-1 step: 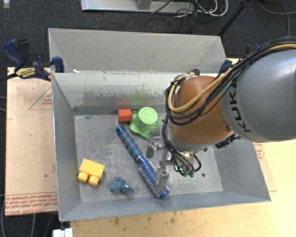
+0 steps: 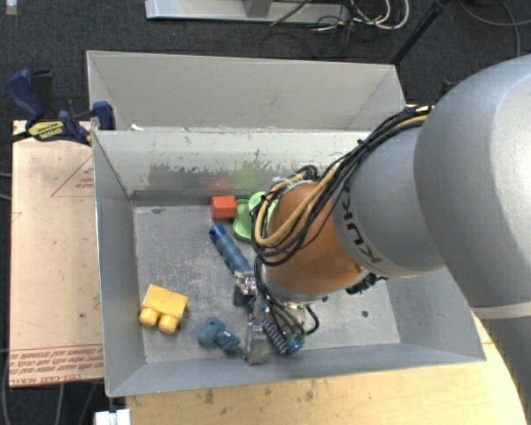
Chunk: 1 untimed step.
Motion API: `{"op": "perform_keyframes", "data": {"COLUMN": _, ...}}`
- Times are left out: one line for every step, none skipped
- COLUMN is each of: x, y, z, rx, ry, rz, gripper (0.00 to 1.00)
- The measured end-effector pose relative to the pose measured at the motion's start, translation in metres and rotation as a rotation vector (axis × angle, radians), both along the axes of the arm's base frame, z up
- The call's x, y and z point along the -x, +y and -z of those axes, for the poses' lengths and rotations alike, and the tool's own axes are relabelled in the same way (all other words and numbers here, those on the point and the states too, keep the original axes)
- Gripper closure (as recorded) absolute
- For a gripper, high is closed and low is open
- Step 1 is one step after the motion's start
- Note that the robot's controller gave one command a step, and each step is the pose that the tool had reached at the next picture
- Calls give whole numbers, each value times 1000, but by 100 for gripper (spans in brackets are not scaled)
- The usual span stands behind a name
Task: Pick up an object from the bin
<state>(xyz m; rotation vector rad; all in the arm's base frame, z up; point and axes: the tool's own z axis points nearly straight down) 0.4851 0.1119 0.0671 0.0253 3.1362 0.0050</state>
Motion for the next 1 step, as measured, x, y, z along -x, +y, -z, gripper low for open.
{"op": "perform_keyframes", "data": {"x": 2, "y": 56, "z": -6, "rx": -2, "ry": -4, "rz": 101, "gripper": 0}}
